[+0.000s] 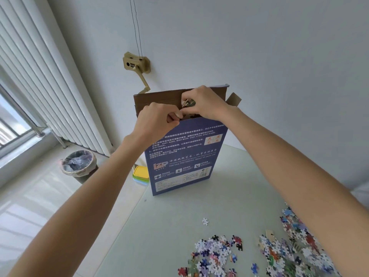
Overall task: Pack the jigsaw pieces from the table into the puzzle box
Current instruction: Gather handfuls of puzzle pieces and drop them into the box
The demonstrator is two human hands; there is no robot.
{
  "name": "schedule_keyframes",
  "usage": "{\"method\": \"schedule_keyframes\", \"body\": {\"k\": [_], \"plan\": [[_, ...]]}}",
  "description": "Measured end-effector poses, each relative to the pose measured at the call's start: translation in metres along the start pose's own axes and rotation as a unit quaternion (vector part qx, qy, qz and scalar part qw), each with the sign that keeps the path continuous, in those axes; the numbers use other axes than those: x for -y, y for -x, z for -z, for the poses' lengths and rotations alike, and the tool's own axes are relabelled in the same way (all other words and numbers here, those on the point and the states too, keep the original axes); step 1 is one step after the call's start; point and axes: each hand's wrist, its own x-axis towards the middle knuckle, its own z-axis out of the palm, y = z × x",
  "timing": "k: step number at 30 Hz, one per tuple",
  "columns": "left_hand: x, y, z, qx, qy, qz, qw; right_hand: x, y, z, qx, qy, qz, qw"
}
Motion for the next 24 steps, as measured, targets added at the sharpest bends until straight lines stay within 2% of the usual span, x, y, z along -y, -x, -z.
{"method": "schedule_keyframes", "body": {"k": [7, 12, 18, 22, 24], "plan": [[0.004, 0.001, -0.003, -0.020, 0.000, -0.004, 1.000, -0.005, 0.007, -0.007, -0.007, -0.052, -0.018, 0.998], [0.002, 0.002, -0.004, -0.019, -0.003, -0.011, 1.000, -0.010, 0.017, -0.005, -0.001, -0.019, -0.029, 0.999], [0.002, 0.003, -0.003, -0.024, -0.006, -0.019, 1.000, -0.015, 0.022, -0.012, -0.080, -0.009, -0.069, 0.994], [0.000, 0.006, -0.004, -0.034, -0.017, -0.030, 0.999, -0.014, 0.030, -0.017, -0.150, -0.034, -0.044, 0.987], [-0.002, 0.008, -0.005, -0.044, -0.030, -0.037, 0.998, -0.015, 0.036, -0.018, -0.157, -0.034, -0.027, 0.987]]}}
